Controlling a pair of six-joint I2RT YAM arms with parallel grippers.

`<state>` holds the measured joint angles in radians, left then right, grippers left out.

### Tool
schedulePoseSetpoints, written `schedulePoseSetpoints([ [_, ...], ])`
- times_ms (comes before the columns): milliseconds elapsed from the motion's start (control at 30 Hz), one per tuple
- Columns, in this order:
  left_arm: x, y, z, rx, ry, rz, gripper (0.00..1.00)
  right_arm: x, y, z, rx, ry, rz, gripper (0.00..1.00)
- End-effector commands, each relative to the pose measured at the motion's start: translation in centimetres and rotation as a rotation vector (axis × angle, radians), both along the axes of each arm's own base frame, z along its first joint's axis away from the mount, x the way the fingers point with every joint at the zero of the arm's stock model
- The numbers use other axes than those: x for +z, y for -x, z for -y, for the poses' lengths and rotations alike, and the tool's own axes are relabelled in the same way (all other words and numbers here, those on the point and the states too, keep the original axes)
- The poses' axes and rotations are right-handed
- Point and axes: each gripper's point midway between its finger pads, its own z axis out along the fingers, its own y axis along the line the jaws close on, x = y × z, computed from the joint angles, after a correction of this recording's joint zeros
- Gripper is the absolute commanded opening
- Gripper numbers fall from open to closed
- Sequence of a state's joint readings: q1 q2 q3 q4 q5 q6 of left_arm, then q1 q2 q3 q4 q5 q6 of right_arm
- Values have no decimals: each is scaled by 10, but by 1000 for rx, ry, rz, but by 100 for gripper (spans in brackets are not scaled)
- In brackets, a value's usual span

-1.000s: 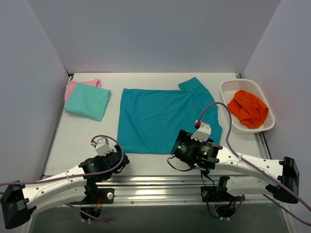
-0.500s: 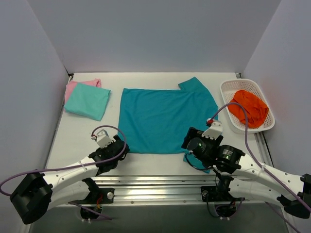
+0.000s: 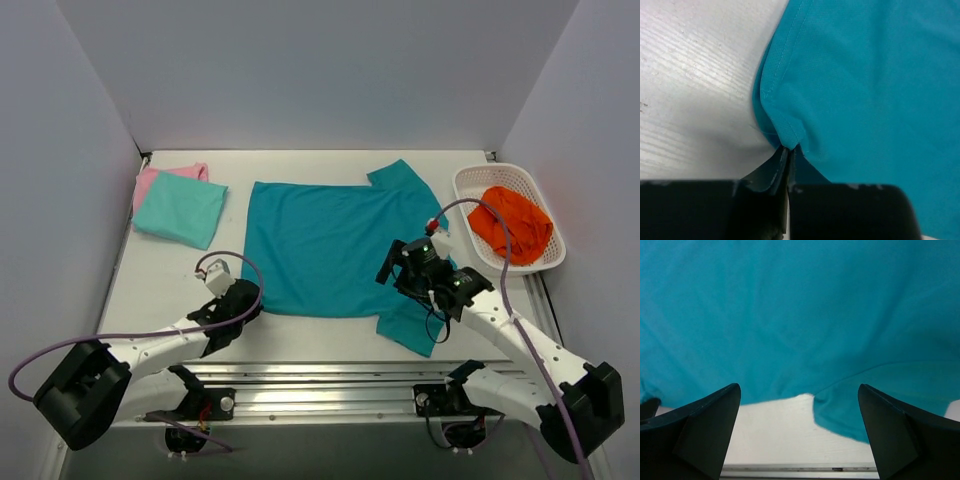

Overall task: Fold and stack the t-shirts
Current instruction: Grap the side of the flattened tshirt closest away from the robot with both arms

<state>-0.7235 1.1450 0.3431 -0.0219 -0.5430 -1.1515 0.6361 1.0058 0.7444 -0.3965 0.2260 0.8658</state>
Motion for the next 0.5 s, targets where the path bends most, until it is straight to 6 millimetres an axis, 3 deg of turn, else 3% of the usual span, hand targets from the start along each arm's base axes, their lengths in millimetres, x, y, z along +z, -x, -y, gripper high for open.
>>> schedulePoseSetpoints([
  [0,15,-20,7,-21,53,62,2,-7,-5,5,58,-126,-106,100],
  [67,20,-35,-4,0,50,79,2,-8,-15,36,-56,0,-112,100],
  [100,21,-41,-5,-4,58,79,2,1,-16,46,-89,43,-119,100],
  [200,18,-65,-19,36,62,74,2,-7,-15,66,-198,94,-178,100],
  [300,-3,-80,-14,32,78,42,2,-36,-7,60,-191,1,-293,100],
  [333,-10,-84,-12,37,84,28,2,-61,6,67,-215,-11,-361,100],
  [367,-29,-86,-6,18,93,-12,2,-70,12,63,-221,-51,-391,100],
  [433,-35,-99,2,2,124,-15,2,-86,17,58,-234,-94,-403,99],
  [467,-45,-101,7,-12,132,-23,2,-102,31,59,-259,-101,-444,99],
])
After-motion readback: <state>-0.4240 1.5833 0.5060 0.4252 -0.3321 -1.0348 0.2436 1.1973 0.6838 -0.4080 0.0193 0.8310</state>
